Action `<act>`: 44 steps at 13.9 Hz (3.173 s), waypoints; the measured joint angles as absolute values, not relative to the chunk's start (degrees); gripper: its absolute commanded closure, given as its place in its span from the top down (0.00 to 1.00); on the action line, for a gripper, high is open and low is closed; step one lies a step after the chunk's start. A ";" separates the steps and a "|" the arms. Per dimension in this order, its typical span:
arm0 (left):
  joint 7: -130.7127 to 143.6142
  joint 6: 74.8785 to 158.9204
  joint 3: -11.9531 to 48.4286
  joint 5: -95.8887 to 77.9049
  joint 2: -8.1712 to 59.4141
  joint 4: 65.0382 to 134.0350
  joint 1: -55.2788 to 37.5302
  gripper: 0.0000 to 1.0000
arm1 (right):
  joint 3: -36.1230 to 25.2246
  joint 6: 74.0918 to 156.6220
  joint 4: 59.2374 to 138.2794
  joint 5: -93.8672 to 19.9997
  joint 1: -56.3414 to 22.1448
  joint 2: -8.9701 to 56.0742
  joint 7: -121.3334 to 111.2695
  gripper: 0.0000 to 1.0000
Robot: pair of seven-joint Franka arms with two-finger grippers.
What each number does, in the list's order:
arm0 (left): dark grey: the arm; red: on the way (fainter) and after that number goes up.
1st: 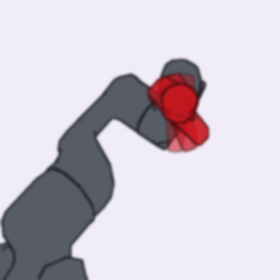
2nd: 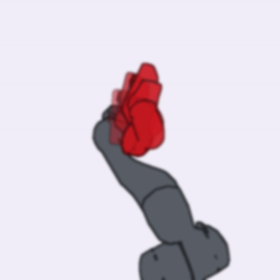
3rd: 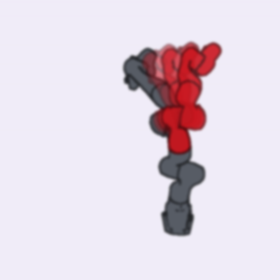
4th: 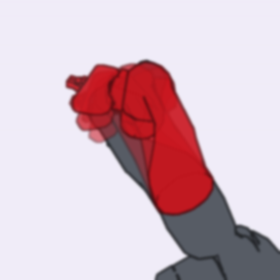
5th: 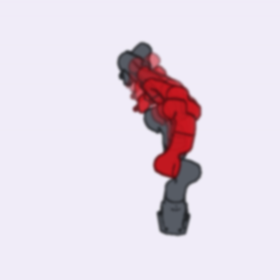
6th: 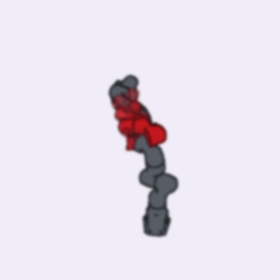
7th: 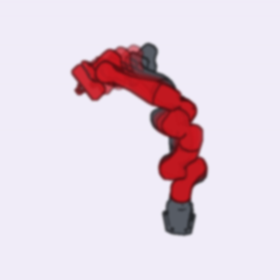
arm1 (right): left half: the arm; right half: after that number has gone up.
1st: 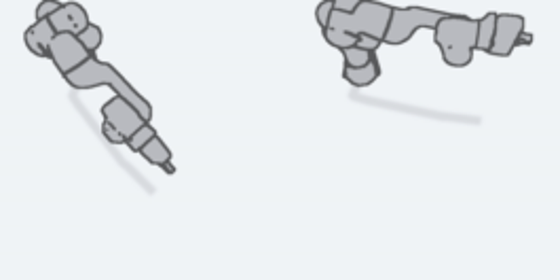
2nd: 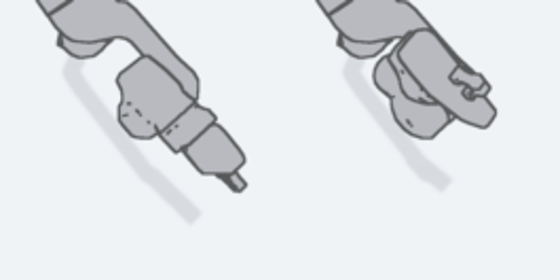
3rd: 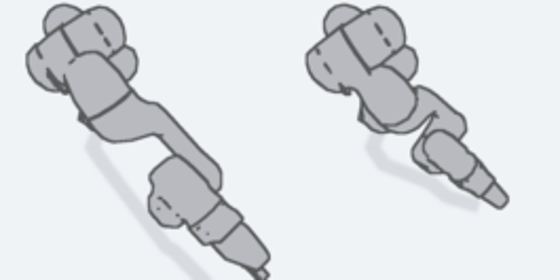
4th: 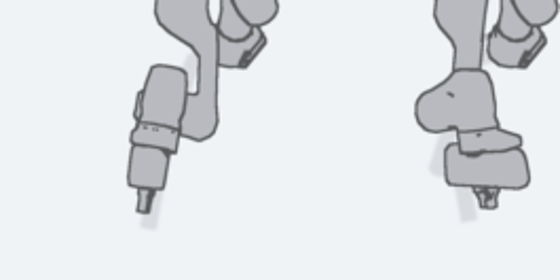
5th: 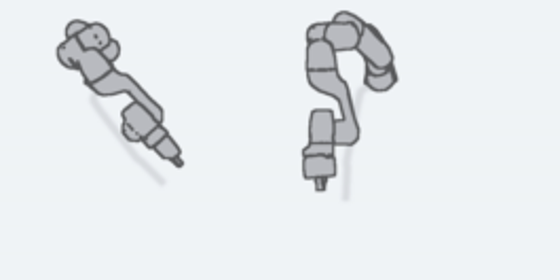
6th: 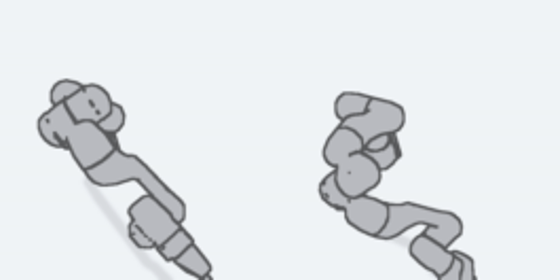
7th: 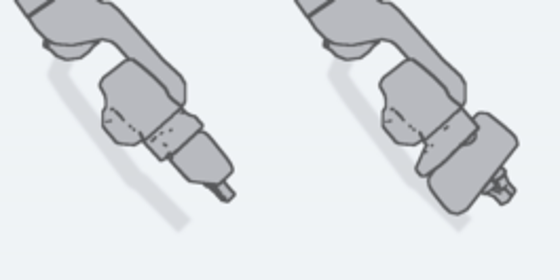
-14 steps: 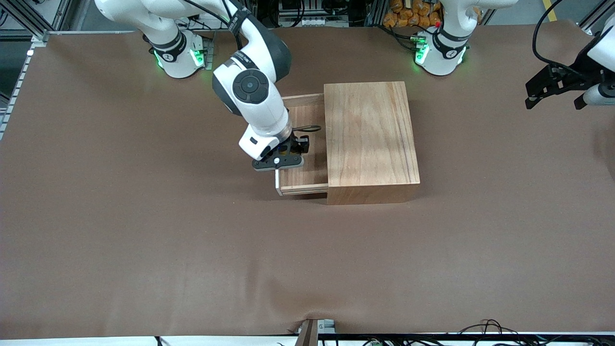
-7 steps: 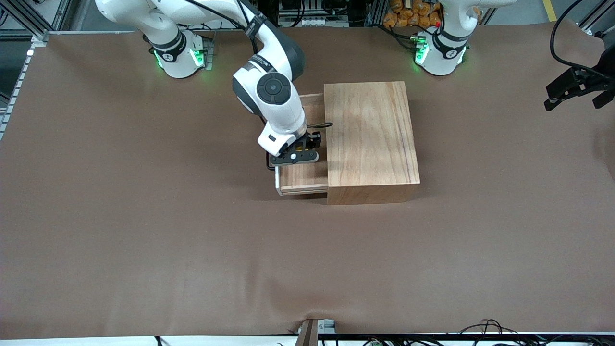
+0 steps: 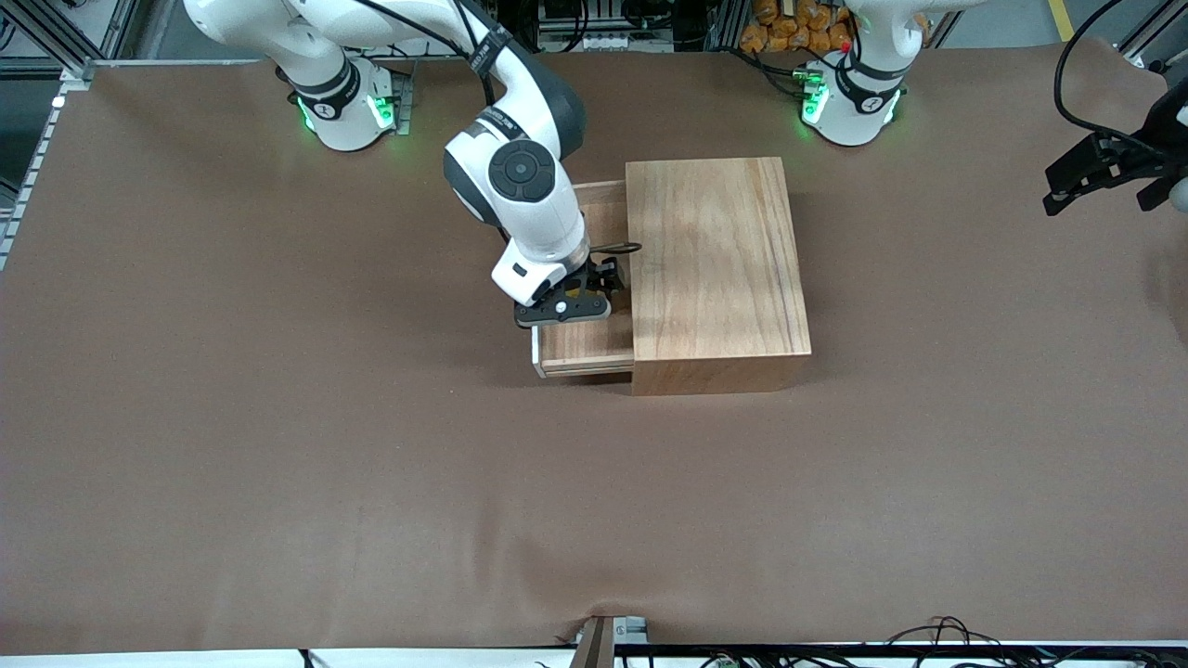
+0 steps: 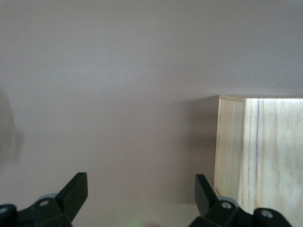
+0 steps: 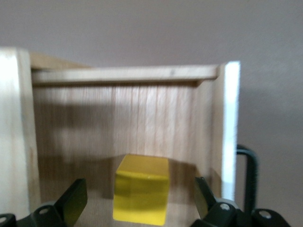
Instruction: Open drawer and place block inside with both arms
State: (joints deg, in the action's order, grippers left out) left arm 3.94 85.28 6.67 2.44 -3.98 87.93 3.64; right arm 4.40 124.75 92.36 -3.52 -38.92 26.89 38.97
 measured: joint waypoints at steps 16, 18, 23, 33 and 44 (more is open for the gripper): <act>3.93 82.30 6.63 2.44 -4.68 87.75 6.58 1.00 | -0.14 90.98 86.36 -3.30 -6.59 10.57 -4.07 1.00; 3.93 82.07 6.63 2.44 -4.73 87.74 6.76 1.00 | -0.12 88.95 86.52 -3.30 -5.40 10.19 -4.92 1.00; 3.93 81.81 6.87 2.44 -4.75 87.66 6.77 1.00 | -0.09 95.87 98.56 -3.20 -4.50 3.76 -6.07 1.00; 3.93 79.87 8.39 2.44 -4.77 87.33 6.73 1.00 | -0.08 96.72 96.79 -3.19 -0.85 1.49 -7.22 1.00; 3.93 79.69 8.40 2.44 -4.89 87.15 6.73 1.00 | -0.05 84.21 87.62 -3.16 2.45 1.44 -6.67 1.00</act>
